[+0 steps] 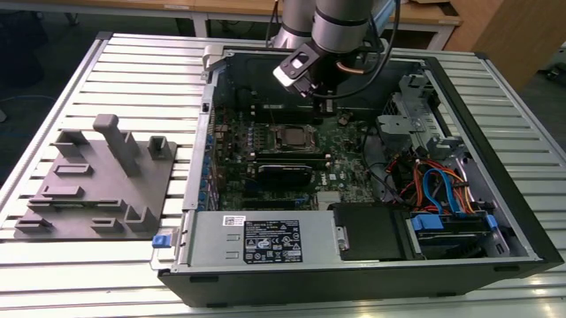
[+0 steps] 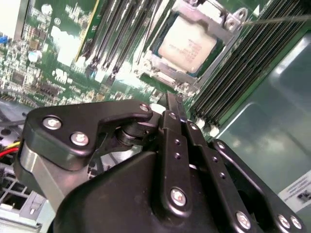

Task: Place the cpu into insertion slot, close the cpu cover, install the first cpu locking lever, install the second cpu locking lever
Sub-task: 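Close the cpu cover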

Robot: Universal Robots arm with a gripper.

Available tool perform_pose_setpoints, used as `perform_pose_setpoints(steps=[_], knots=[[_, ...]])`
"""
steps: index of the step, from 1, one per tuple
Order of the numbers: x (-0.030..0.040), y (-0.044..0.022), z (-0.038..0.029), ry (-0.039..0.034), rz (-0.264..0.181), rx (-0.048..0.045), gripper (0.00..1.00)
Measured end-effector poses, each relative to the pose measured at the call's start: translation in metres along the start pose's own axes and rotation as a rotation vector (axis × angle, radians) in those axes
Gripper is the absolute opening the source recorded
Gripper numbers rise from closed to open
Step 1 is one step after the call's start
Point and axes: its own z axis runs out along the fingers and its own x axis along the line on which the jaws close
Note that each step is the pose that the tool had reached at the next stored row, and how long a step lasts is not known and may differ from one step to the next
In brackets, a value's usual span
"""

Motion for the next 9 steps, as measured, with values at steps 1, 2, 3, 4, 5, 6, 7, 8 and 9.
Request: perform_pose_setpoints(steps=[1,2,3,4,5,6,7,8,9], knots=[[-0.0003,-0.0041,0.0006,-0.0001,0.000,0.0001,0.10],[-0.0006,-0.0082,0.0013,-0.0002,0.000,0.0001,0.10],[-0.0008,-0.0119,0.0019,-0.0001,-0.001,0.0001,0.10],[-0.0009,-0.0148,0.0026,0.0000,-0.001,-0.0001,0.10],[-0.0009,-0.0167,0.0030,0.0001,-0.001,-0.0001,0.10],[-0.0009,-0.0178,0.0032,0.0001,-0.001,0.0000,0.10],[-0.0009,-0.0179,0.0032,0.0000,-0.001,0.0001,0.10],[-0.0009,-0.0179,0.0032,-0.0001,-0.001,0.0001,0.10],[-0.0009,-0.0179,0.0032,-0.0001,-0.001,0.0001,0.10]])
